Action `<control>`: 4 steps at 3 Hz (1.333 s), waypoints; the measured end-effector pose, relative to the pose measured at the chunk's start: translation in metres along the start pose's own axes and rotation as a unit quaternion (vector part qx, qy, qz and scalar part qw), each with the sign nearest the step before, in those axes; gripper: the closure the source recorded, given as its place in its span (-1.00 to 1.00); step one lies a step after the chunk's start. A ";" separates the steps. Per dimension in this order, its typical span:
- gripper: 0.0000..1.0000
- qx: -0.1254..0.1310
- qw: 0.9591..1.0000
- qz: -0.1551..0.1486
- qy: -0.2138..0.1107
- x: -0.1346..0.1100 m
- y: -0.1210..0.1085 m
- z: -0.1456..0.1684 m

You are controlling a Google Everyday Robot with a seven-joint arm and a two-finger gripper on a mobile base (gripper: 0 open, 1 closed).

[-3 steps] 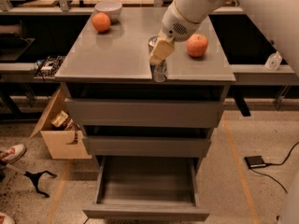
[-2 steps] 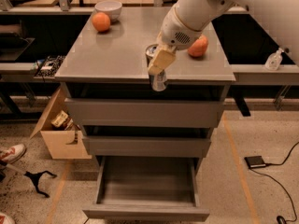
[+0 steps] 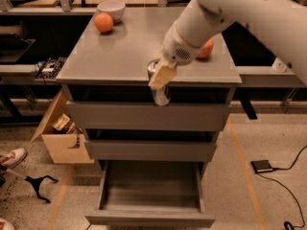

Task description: Place redbull can into bottom drawer

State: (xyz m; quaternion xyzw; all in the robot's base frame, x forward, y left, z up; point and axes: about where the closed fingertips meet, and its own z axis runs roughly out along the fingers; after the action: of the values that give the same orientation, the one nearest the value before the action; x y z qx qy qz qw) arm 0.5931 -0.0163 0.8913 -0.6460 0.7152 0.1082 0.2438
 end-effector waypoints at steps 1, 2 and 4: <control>1.00 -0.019 0.999 0.025 -0.008 0.016 0.034 0.057; 1.00 -0.006 0.998 0.056 0.008 0.037 0.058 0.104; 1.00 0.010 0.989 0.147 0.027 0.084 0.104 0.182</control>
Offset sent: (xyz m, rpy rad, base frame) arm -0.0777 0.0241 -0.2358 -0.0891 0.1370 -0.2437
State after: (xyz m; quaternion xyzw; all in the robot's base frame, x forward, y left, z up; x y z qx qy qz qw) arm 0.5256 0.0107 0.6779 -0.5336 0.8100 0.1181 0.2125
